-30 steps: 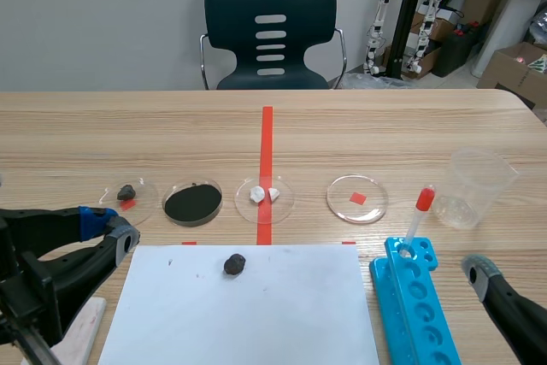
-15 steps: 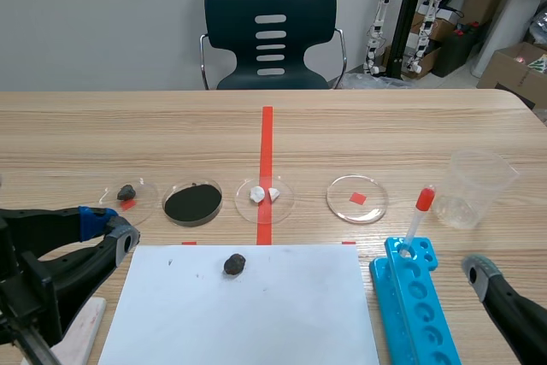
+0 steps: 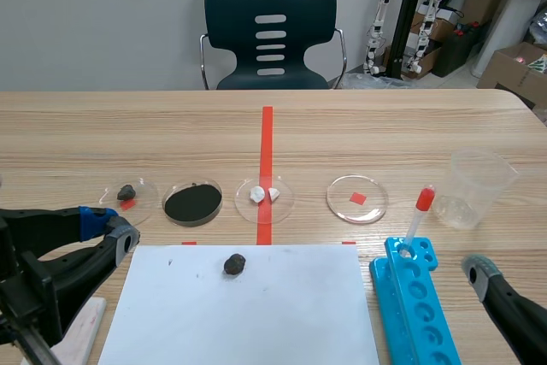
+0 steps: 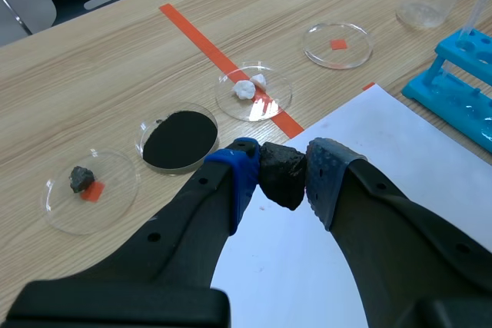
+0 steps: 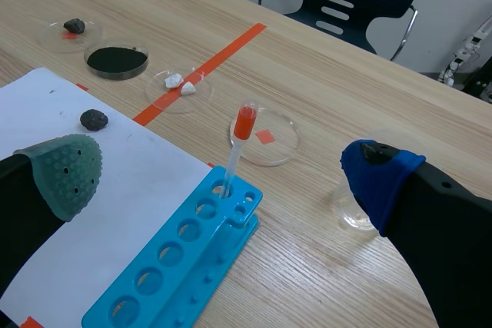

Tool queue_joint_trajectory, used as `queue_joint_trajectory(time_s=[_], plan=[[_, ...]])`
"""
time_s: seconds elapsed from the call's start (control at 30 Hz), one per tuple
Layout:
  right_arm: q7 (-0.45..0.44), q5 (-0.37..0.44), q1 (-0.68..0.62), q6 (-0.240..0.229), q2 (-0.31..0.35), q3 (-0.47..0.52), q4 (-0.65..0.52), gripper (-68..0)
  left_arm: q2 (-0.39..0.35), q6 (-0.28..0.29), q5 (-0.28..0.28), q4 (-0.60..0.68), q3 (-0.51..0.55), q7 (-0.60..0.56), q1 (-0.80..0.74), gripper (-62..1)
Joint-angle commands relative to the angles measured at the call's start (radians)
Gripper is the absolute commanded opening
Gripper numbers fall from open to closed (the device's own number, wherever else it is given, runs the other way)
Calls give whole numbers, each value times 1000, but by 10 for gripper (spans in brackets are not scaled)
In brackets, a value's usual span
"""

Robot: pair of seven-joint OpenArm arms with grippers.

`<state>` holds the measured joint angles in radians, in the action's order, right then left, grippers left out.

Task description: Lower the mineral onto the iron filings and hold still

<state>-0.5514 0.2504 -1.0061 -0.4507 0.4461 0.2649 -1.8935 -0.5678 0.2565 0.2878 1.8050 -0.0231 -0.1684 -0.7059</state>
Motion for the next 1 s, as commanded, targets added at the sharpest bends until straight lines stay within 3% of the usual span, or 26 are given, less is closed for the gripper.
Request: queue_joint_trajectory(time_s=[0.0,0.13,0.33,0.7,0.83,0.97], plan=[[-15,10,6,1,8,2,-14,4,5,0,10,16,3,-14,3,-477],[-15,10,6,1,8,2,-14,4,5,-5,10,16,3,-4,3,-477],[-15,11,6,1,8,2,-14,4,6,-6,32,16,3,136,21,-477],[-15,11,6,1,8,2,-14,4,76,-11,141,16,-7,517,194,-477],[-15,11,6,1,8,2,-14,4,105,-81,187,16,-20,644,282,-477],[-15,11,6,1,8,2,-14,4,109,-151,272,12,-69,736,383,-477]])
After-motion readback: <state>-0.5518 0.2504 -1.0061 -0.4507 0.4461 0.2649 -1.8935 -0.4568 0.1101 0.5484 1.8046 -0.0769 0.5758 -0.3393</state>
